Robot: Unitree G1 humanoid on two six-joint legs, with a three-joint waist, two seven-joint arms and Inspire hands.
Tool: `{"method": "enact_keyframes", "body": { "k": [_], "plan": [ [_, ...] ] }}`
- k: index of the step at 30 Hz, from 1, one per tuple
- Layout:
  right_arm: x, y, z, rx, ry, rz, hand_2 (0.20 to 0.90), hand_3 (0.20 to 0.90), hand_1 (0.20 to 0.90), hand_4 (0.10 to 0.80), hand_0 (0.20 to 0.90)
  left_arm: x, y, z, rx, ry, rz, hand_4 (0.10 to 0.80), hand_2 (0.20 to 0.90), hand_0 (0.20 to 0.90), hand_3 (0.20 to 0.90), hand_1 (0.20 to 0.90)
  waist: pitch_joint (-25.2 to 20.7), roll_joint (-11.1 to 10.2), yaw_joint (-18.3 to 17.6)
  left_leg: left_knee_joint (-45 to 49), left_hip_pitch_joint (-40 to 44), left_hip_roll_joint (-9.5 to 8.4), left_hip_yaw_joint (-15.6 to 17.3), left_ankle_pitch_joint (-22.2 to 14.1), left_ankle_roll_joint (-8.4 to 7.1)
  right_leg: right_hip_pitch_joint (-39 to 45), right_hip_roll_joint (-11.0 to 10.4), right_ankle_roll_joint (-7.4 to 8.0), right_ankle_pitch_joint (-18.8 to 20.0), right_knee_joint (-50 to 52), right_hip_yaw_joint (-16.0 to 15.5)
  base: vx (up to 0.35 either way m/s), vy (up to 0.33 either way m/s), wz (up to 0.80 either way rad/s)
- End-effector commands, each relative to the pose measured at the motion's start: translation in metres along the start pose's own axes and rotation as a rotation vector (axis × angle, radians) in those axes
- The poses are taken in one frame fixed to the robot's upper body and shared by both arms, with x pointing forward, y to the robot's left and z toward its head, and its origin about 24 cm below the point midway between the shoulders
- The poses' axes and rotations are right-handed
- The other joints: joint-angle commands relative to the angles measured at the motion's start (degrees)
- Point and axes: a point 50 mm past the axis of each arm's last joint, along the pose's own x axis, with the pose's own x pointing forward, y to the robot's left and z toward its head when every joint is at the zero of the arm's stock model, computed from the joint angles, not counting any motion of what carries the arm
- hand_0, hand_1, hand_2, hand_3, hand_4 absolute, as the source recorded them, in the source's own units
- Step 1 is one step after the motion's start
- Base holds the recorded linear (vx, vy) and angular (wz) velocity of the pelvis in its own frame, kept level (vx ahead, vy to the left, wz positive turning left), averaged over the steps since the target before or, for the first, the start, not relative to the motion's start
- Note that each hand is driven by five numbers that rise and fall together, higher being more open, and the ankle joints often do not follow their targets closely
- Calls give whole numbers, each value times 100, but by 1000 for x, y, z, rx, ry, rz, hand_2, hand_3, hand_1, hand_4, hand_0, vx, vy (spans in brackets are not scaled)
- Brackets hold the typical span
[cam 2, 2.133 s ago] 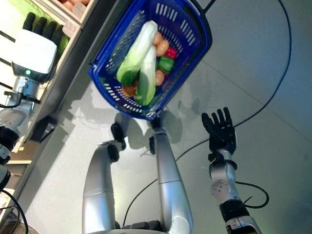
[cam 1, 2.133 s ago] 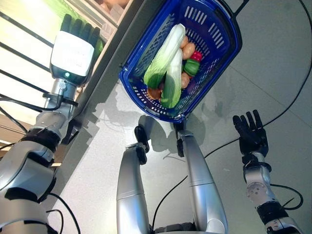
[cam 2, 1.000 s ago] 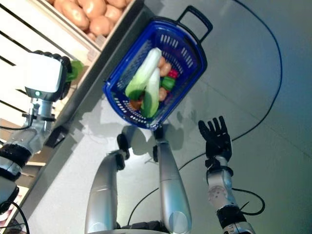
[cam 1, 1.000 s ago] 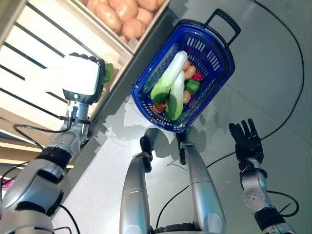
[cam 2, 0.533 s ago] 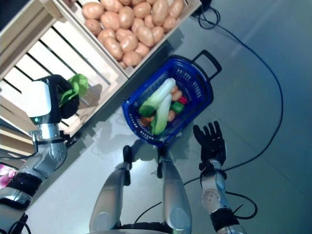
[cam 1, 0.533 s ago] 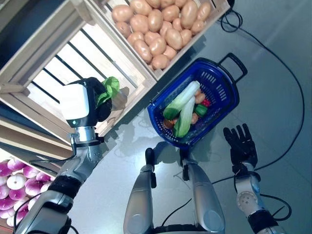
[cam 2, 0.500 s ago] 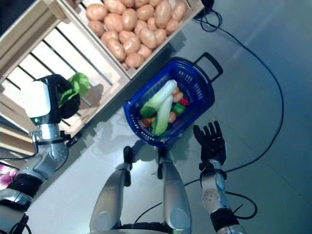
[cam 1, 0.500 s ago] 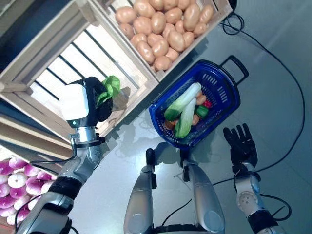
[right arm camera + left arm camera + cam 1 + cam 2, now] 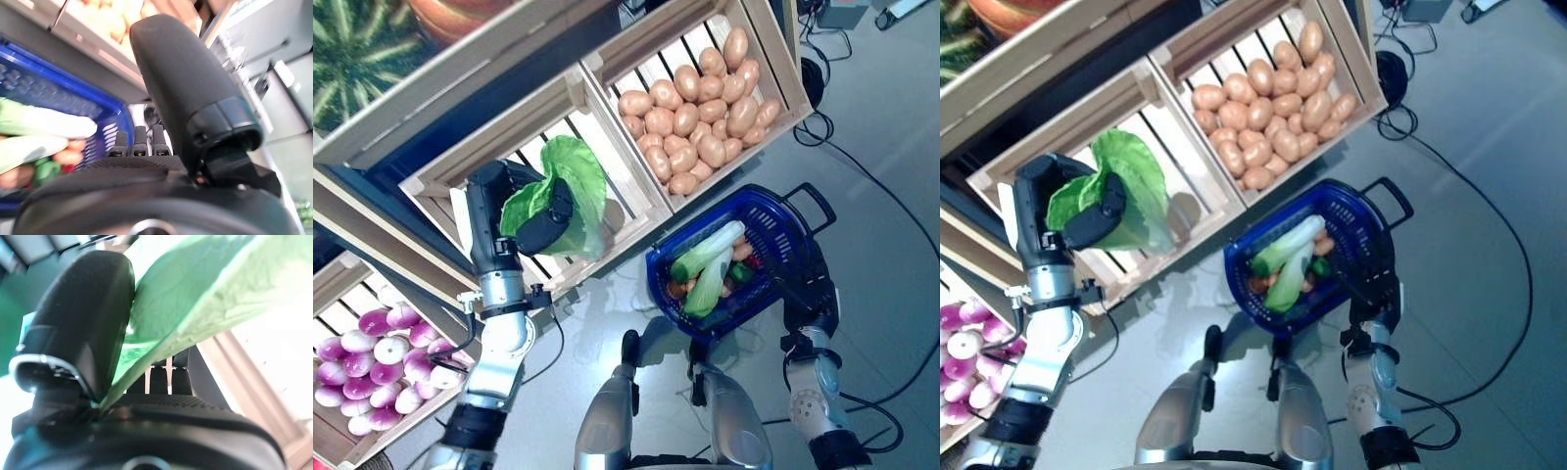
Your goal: Put vegetables into the basket
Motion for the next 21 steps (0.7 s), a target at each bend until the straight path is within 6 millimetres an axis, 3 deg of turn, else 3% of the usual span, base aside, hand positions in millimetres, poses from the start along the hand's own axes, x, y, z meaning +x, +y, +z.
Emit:
{"method": "enact_keyframes", "body": {
  "k": [1,5,12,21],
  "plan": [
    [-11,12,18,-91,-89,245,900,900,900,800,900,4,-2,31,-259,-168,-149,400,300,300,300,300,-1275,-433,3,-177,-246,-238,117,170,-57,802,-162,153,309,-919,-227,0,-41,0],
    [-15,20,18,-112,-37,405,900,900,900,800,900,-2,-8,22,-314,-90,-227,400,300,300,300,300,-1475,-479,23,-289,-85,-225,110,174,-56,946,-167,183,387,-1091,-253,13,-32,5],
    [-7,43,41,-251,39,733,900,900,900,800,900,-5,-22,6,-306,66,-409,400,300,300,300,300,-1848,-560,98,-610,302,-149,146,176,-31,1196,-155,272,478,-1322,-344,14,-42,2],
    [-2,58,49,-333,246,1009,900,900,900,800,900,-2,-28,1,-312,116,-490,400,300,300,300,300,-2128,-636,154,-693,576,-107,207,66,-1,1338,-187,325,456,-1322,-381,21,-5,0]
  ]
}}
